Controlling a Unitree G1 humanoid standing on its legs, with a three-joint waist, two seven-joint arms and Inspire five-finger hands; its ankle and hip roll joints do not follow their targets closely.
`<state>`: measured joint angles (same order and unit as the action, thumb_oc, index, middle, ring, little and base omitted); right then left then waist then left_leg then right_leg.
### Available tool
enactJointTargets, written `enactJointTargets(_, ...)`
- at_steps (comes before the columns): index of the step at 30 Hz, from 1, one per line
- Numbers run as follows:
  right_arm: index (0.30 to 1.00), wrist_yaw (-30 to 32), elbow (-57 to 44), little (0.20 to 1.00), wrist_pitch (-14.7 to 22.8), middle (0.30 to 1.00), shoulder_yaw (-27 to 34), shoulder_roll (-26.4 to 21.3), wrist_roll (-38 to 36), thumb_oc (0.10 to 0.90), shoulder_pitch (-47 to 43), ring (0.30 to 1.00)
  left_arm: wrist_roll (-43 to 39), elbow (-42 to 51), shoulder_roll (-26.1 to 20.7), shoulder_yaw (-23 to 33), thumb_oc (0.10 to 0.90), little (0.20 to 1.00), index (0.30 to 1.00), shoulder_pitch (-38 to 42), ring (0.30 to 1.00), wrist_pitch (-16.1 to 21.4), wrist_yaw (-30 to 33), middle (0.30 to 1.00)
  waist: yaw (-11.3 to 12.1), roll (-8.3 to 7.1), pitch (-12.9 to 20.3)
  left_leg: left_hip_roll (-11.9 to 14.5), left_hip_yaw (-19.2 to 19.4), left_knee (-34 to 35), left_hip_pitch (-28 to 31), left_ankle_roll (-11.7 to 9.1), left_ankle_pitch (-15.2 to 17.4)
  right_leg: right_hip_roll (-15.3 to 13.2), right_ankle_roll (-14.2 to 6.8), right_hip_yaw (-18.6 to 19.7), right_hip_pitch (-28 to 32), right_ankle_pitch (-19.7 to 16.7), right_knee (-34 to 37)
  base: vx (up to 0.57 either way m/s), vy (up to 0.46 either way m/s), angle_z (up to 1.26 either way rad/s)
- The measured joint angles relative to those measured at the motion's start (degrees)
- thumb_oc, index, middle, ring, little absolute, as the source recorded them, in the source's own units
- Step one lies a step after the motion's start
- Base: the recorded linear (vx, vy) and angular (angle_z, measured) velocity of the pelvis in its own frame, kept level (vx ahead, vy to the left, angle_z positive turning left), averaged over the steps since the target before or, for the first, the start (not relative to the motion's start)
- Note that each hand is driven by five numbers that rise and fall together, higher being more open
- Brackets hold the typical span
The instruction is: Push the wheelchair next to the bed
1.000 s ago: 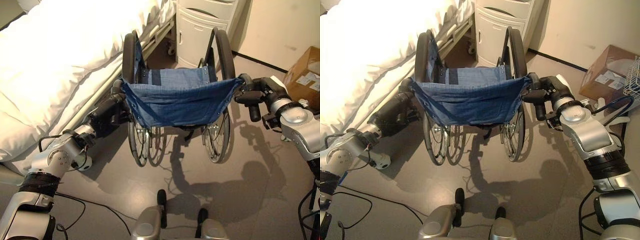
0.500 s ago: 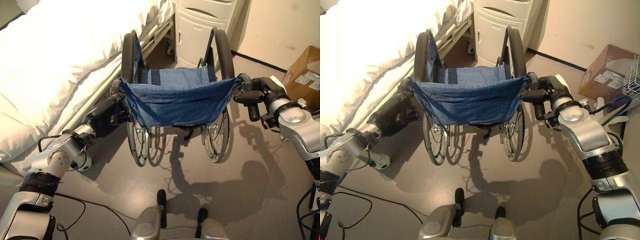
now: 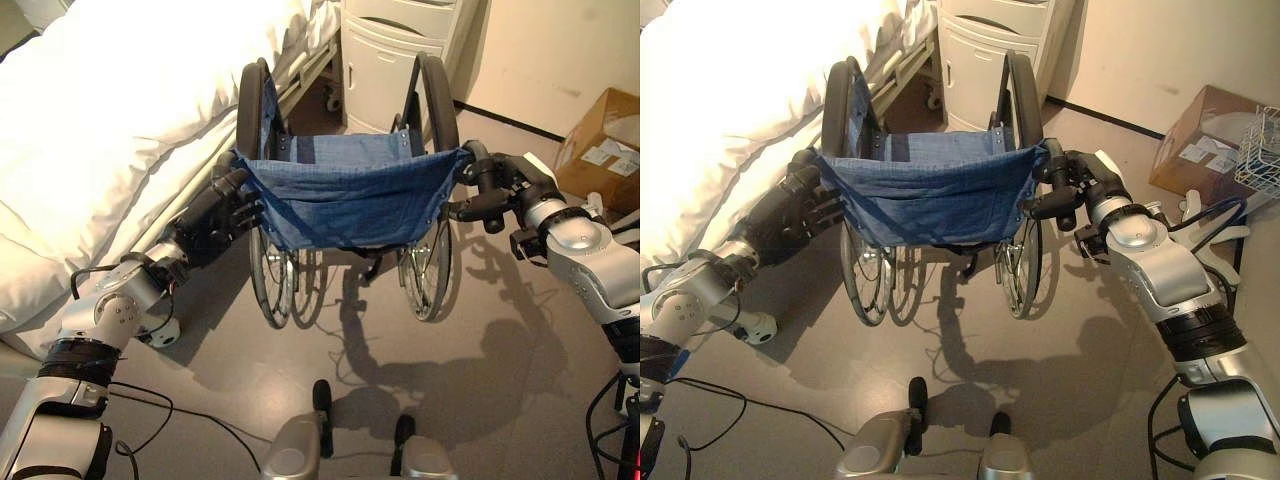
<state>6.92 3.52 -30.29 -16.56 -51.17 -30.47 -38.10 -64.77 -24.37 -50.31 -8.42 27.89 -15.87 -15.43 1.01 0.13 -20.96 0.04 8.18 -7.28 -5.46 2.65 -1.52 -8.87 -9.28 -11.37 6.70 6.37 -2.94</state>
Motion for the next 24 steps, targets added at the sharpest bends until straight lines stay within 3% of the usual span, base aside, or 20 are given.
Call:
enactJointTargets(5,0.9,0.65,-1.44,0.9,0.58,0.9,0.86,0.17,-1.61,0.8,1.46,0.9,6.24,-0.01,-0.88,2.32,0.8,0.9,0.9,0.05,0.9,0.1,0.38,0.9,0.06,0.0,0.0,-0.07,-0.01,1.2,0.92,-0.23,-0.21,0.08,0.05,-0.22,1.04,-0.41,1.29,-0.03,-0.038,0.0)
enactJointTargets(12,0.9,1.35,-4.15,0.9,3.26,0.9,6.58,0.43,-3.78,0.8,8.35,0.9,11.64,0.23,-2.93,7.16,0.8,0.9,0.9,-1.89,0.9,0.12,-0.74,0.9,0.92,0.0,0.0,-0.17,-0.08,2.68,2.18,-0.19,-0.4,-0.01,0.07,-0.49,1.81,-0.42,1.37,-0.04,-0.031,0.04)
enactJointTargets(18,0.9,1.72,-6.27,0.9,5.52,0.9,11.83,1.6,-3.78,0.8,16.14,0.9,11.99,1.42,-5.54,20.63,0.8,0.9,0.9,-6.23,0.9,2.71,1.25,0.9,1.58,-0.01,0.01,-0.25,-0.85,4.67,5.01,-0.23,-0.42,0.0,0.09,-0.6,4.08,-0.44,1.21,-0.04,-0.017,0.08)
enactJointTargets(24,0.9,2.72,-7.62,0.9,7.96,0.9,17.05,2.94,-3.79,0.8,22.99,0.9,12.15,4.62,-7.38,28.68,0.8,0.9,0.9,-11.56,0.9,4.28,1.65,0.9,1.81,0.98,0.5,0.62,-2.05,6.9,6.78,0.39,-1.1,0.26,0.0,-0.52,1.86,-0.22,-4.14,-0.02,-0.014,0.1)
